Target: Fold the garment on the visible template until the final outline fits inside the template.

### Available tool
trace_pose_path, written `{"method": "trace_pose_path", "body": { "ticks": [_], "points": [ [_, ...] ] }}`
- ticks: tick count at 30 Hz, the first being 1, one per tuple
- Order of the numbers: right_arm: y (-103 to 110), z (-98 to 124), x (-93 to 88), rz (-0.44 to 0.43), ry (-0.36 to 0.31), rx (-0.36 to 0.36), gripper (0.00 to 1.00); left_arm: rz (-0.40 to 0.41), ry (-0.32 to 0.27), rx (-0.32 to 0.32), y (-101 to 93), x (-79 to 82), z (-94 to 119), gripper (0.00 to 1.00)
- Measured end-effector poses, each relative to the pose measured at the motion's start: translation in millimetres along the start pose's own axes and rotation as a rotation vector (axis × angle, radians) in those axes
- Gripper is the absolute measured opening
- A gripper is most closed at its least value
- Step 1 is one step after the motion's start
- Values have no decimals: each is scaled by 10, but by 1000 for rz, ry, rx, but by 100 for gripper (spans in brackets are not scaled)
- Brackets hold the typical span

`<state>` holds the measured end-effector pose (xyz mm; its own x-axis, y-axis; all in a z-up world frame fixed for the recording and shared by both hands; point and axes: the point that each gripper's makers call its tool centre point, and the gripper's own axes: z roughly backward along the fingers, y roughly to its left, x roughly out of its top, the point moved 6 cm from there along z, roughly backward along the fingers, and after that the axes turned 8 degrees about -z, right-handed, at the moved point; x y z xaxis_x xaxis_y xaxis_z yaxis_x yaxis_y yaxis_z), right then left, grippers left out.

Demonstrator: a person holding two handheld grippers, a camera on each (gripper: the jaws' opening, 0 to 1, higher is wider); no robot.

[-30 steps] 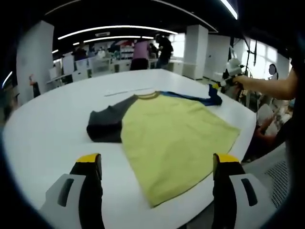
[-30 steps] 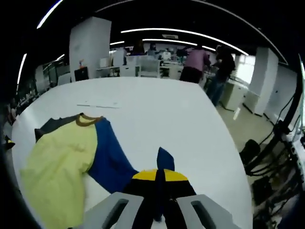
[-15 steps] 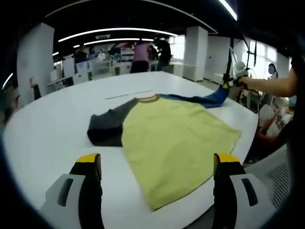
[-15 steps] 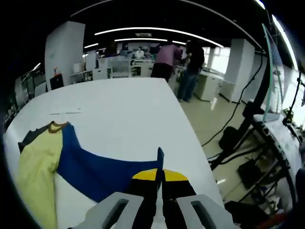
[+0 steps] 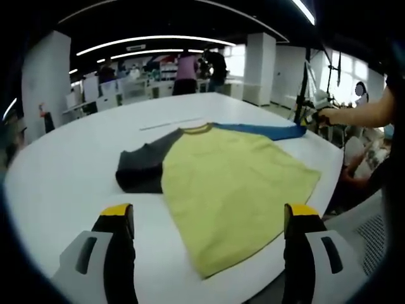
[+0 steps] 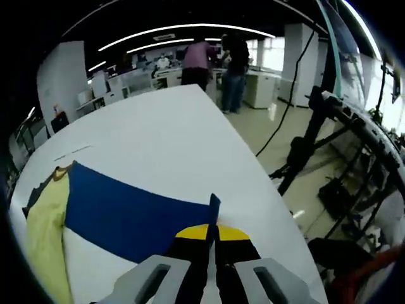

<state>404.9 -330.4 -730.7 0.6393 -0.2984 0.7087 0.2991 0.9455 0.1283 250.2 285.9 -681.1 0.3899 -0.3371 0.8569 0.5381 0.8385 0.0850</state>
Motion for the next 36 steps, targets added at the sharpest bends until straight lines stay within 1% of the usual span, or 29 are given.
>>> {"method": "trace_pose_path", "body": {
  "ticks": [9,13,16,27,29,36],
  "points": [
    [77,51,2,-40,-7,24,0,-6,-5,-3,-6,19,-1,98],
    [132,66,20,-64,-21,52,0,-7,-9,-6,-8,32,2,98],
    [180,57,59,-55,-31,70,0,-6,-11,-7,-8,37,4,98],
    [537,212,242,-59,-79,162,0,-7,-18,-19,-15,59,1,99],
    [549,193,275,-68,-84,178,0,-9,-16,-22,-17,56,0,99],
    [803,240,352,-60,-93,224,0,-9,-22,-25,-21,60,10,99]
  ]
}}
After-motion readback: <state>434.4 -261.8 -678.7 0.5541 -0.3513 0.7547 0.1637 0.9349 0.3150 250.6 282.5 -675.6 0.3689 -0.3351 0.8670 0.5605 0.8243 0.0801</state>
